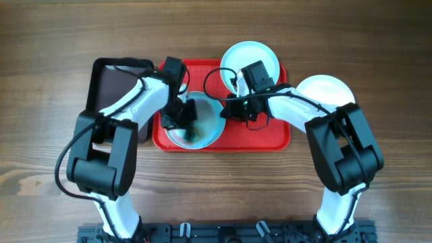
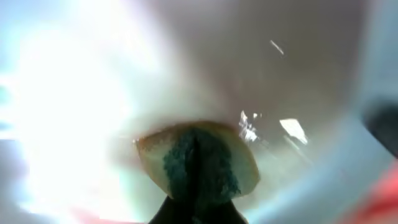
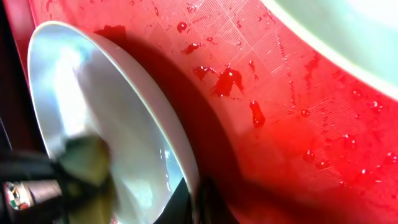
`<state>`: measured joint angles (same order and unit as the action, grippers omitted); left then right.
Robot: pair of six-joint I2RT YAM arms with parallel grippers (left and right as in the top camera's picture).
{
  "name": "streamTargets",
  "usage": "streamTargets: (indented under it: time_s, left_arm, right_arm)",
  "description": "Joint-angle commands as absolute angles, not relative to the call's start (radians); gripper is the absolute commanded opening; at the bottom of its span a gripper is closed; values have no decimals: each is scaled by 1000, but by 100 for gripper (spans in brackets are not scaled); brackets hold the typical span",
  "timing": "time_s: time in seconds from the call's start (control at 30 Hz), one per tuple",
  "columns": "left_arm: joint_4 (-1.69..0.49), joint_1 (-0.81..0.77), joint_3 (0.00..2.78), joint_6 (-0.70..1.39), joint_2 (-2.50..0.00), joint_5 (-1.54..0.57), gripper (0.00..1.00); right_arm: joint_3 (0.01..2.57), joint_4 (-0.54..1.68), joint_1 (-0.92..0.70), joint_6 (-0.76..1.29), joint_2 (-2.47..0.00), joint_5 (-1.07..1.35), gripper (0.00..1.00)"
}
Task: Clean dirty plates on tray and stack at the side
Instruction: 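Scrub the blue plate with the sponge while right gripper holds rim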
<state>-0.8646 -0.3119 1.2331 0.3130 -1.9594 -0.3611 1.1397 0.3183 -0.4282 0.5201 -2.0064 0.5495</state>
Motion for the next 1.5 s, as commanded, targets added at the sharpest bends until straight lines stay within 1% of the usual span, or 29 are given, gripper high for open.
streamTargets:
  time_s: [0.0, 0.13, 0.2, 0.37, 0.5, 0.53, 0.63, 0.7, 0.8, 0.9, 0.97, 1.17, 1.23, 1.37, 1.47]
  left_arm:
    - [-827, -346, 1193, 160, -2016, -654, 4]
    - [-707, -360, 1193, 171, -2016, -646, 4]
    - [-637, -363, 1193, 210, -2016, -606, 4]
    - [-442, -364, 1193, 365, -2016, -335, 4]
    - [-356, -364, 1193, 413, -2016, -141, 4]
    - [-385, -364, 1193, 484, -2016, 82, 4]
    - [-487, -364, 1193, 585, -2016, 277, 4]
    - [-617, -364, 1193, 690, -2016, 403, 4]
    - [-768, -364, 1193, 802, -2016, 466, 4]
    - [-838, -365, 1193, 819, -2016, 405, 4]
    - [-867, -365, 1193, 806, -2016, 252, 4]
    - [-854, -382, 1193, 519, -2016, -212, 4]
    - [-853, -392, 1193, 443, -2016, -322, 4]
    - [-852, -411, 1193, 344, -2016, -503, 4]
    - [-837, -424, 1193, 340, -2016, -562, 4]
  right_arm:
    - [1121, 327, -433, 537, -2040, 514, 4]
    - [1121, 328, -433, 530, -2040, 514, 4]
    - [1121, 327, -433, 530, -2040, 514, 4]
    - [1121, 325, -433, 530, -2040, 513, 4]
    - [1121, 325, -433, 530, -2040, 513, 4]
    - [1121, 325, -433, 530, -2040, 513, 4]
    - [1121, 325, -433, 530, -2040, 513, 4]
    - [1121, 325, -433, 530, -2040, 513, 5]
    - [1121, 324, -433, 530, -2040, 513, 4]
    - [1121, 322, -433, 530, -2040, 513, 4]
    - [1121, 322, -433, 530, -2040, 513, 4]
    - [1121, 322, -433, 526, -2040, 514, 4]
    - [1121, 323, -433, 526, -2040, 514, 4]
    - [1121, 323, -433, 526, -2040, 514, 4]
    - [1121, 323, -433, 526, -2040, 514, 4]
